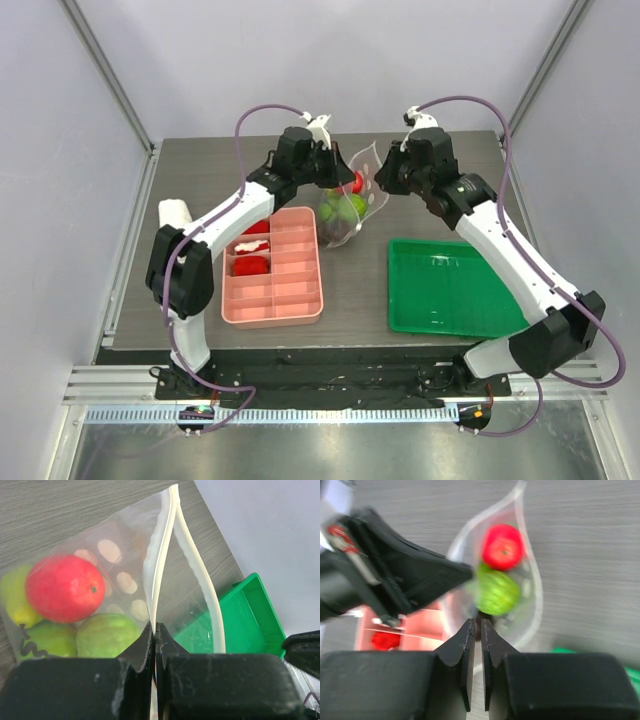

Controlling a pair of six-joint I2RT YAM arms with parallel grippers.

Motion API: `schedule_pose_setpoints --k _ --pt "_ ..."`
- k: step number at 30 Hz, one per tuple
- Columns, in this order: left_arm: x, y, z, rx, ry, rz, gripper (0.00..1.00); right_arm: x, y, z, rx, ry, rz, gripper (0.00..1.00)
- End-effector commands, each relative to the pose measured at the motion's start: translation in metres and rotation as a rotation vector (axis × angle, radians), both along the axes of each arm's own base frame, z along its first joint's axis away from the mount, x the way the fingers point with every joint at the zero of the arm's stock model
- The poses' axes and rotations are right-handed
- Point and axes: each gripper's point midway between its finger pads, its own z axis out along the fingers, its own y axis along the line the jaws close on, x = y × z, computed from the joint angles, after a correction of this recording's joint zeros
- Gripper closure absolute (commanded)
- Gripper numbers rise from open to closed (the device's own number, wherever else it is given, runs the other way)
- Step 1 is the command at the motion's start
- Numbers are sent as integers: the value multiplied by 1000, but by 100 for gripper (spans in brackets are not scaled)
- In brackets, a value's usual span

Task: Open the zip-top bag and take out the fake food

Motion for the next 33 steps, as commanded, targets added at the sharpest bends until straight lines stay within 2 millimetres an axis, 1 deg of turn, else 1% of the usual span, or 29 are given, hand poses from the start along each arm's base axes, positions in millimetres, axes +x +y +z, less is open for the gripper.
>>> schedule_pose_setpoints --k 1,2,3,5,6,8,9,10,12,13,14,17,19,21,24,29,30,32,33 --pt "-1 -12 38 -60 -86 -27 100 15 43 2 148 22 99 84" --pt "-3 -14 37 -56 -85 -31 100 19 47 -4 149 34 109 84" --pt "-4 -13 40 -55 -89 -29 100 23 56 -16 152 59 135 83" --pt "-5 -11 41 -44 -93 -22 100 30 60 -32 139 89 136 83" --pt "-6 -10 42 -42 -97 -21 100 36 62 -45 129 104 135 82" --pt "-6 -8 45 -38 -106 -17 100 40 63 -56 113 111 136 81" --pt "-7 -8 47 -40 -109 -17 100 42 62 -69 98 133 130 80" --pt "-7 -8 48 -38 -110 -18 100 42 62 -74 86 139 128 78" --pt "-7 -8 48 -32 -113 -20 100 42 55 -86 50 148 115 67" --pt "-8 -9 49 -30 -112 -24 100 41 54 -87 44 143 119 62" --pt "-7 -10 50 -30 -117 -25 100 39 55 -89 36 139 134 49" --pt "-5 -11 48 -33 -114 -27 100 38 60 -99 51 142 163 36" --pt "-6 -14 48 -39 -111 -31 100 39 63 -105 66 151 165 34" --pt "-7 -15 48 -37 -109 -31 100 41 65 -116 69 167 157 28" --pt "-8 -16 48 -23 -113 -35 100 41 58 -133 42 190 120 21" --pt "-9 -18 38 -8 -102 -41 100 42 54 -151 21 203 107 10" --pt "-9 -19 36 -7 -97 -40 100 44 53 -161 11 214 96 9" --pt "-9 -24 28 2 -85 -45 100 47 50 -174 -10 228 73 9" --pt "-8 -25 24 8 -80 -45 100 49 49 -184 -21 235 62 9"
